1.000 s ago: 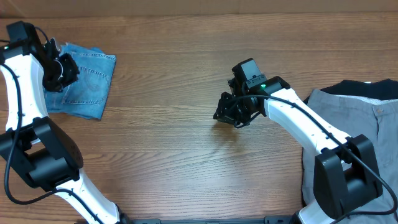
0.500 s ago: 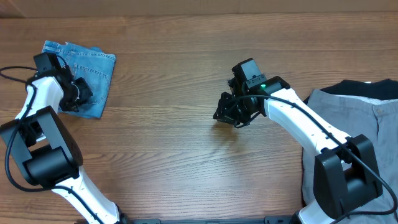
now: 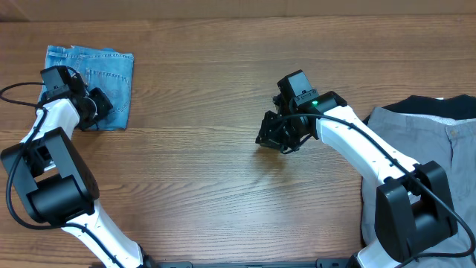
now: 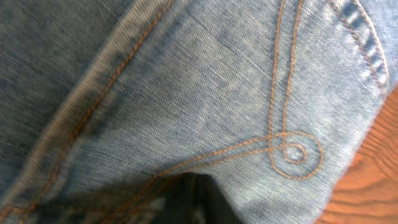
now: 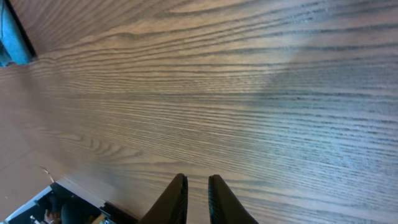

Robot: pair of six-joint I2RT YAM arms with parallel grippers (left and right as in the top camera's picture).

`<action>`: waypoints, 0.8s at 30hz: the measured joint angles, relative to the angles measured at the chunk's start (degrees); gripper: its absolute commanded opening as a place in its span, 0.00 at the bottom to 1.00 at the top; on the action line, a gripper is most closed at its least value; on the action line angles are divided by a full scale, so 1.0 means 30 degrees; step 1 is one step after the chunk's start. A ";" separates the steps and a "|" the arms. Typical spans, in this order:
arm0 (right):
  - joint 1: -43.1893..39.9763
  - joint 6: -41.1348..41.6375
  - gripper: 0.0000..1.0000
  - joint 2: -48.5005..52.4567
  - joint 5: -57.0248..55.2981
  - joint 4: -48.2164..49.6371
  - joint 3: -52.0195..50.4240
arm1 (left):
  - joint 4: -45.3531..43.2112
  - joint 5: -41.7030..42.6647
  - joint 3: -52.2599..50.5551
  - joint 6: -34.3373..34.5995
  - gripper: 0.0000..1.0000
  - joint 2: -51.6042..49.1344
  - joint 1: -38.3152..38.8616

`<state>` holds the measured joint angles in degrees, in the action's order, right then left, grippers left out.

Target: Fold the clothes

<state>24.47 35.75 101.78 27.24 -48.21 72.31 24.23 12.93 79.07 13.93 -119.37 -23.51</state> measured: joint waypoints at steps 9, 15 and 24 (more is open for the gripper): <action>0.0000 -0.0087 0.19 -0.0015 0.0284 0.0262 0.0000 | 0.8816 0.0670 0.4167 -0.1610 0.50 0.0000 -0.0372; -0.0058 -0.2135 0.24 -0.1078 -0.0605 0.0539 0.0969 | 1.6327 0.0554 1.0615 -0.4153 0.50 0.1421 -0.0393; -0.0160 -0.4991 0.59 -0.7016 -0.4524 -0.1712 0.4983 | 1.9817 -0.0554 1.2910 -0.5355 0.58 0.8677 0.3708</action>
<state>23.99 20.78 80.73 13.67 -53.34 87.26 83.68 11.27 117.80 -2.13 -93.34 -12.38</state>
